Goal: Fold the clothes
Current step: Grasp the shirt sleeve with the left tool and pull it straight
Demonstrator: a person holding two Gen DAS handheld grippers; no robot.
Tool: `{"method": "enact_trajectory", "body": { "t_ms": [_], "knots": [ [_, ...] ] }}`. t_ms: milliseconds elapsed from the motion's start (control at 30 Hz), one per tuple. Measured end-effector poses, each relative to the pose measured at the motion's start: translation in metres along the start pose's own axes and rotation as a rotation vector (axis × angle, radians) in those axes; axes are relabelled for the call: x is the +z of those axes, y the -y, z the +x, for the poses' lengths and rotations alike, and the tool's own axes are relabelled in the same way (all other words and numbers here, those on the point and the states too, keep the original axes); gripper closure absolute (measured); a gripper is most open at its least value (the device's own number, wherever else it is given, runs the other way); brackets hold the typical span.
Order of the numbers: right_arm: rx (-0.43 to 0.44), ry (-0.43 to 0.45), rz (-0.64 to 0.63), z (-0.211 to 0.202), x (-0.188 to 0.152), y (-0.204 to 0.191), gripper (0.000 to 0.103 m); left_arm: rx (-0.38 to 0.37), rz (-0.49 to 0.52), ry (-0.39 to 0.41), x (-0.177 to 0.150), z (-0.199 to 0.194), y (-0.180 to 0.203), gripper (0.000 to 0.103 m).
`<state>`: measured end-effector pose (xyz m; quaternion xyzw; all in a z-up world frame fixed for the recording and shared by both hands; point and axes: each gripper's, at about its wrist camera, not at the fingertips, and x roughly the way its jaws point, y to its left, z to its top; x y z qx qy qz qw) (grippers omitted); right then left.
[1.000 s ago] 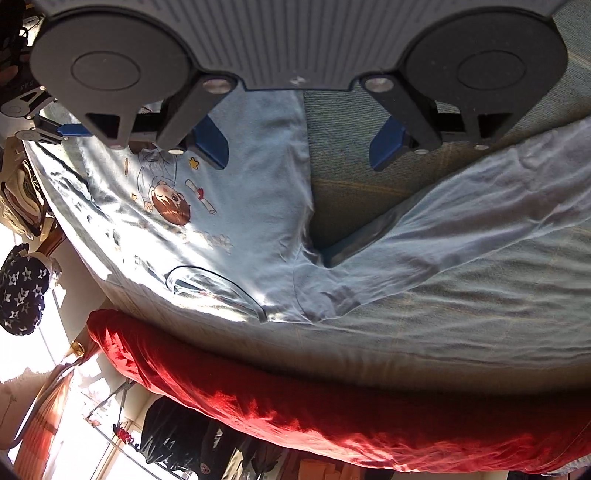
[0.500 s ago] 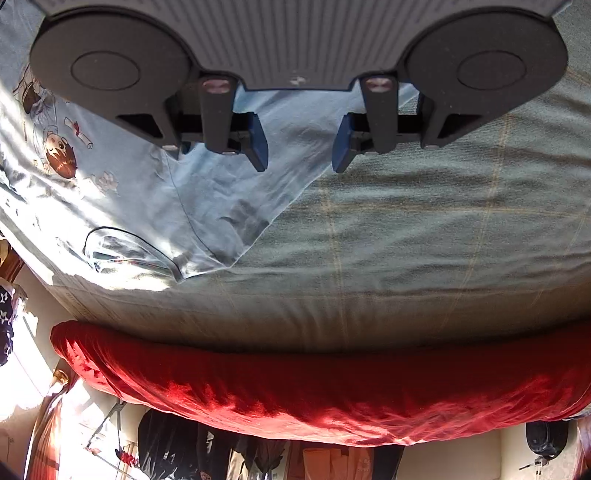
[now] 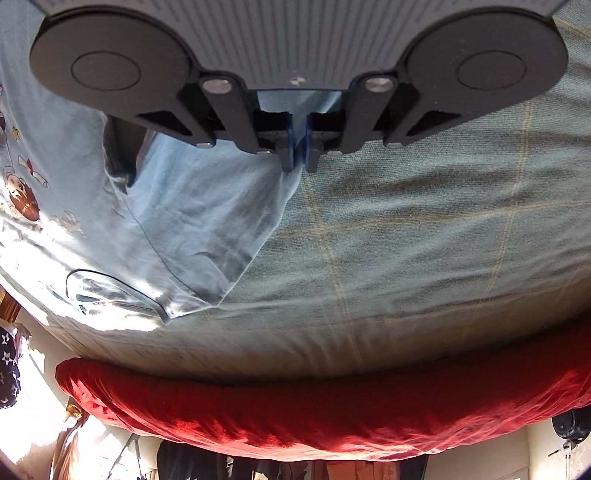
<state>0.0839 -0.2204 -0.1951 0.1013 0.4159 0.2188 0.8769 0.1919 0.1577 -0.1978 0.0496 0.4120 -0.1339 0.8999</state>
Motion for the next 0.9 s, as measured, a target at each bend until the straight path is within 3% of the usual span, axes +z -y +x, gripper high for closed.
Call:
{"method": "enact_trajectory", "body": {
  "t_ms": [233, 367, 467, 600, 767, 900],
  "knots": [
    [0.004, 0.0, -0.003, 0.0, -0.001, -0.003, 0.0, 0.065, -0.032, 0.044, 0.019, -0.002, -0.007, 0.101],
    [0.008, -0.008, -0.011, 0.002, -0.002, -0.006, 0.0, 0.083, -0.048, -0.016, 0.018, 0.022, -0.01, 0.098],
    [0.008, -0.014, -0.008, 0.002, -0.004, -0.008, 0.0, 0.082, -0.098, -0.015, 0.014, 0.023, -0.015, 0.091],
    [0.019, -0.007, -0.027, -0.006, -0.005, -0.015, 0.0, 0.11, -0.105, 0.002, 0.012, -0.007, -0.022, 0.088],
    [0.041, 0.016, -0.029, -0.02, -0.008, -0.025, 0.0, 0.153, -0.123, 0.039, 0.001, -0.062, -0.043, 0.074],
    [0.062, 0.025, -0.042, -0.035, -0.012, -0.041, 0.0, 0.194, -0.149, 0.019, -0.021, -0.095, -0.066, 0.061]
  ]
}}
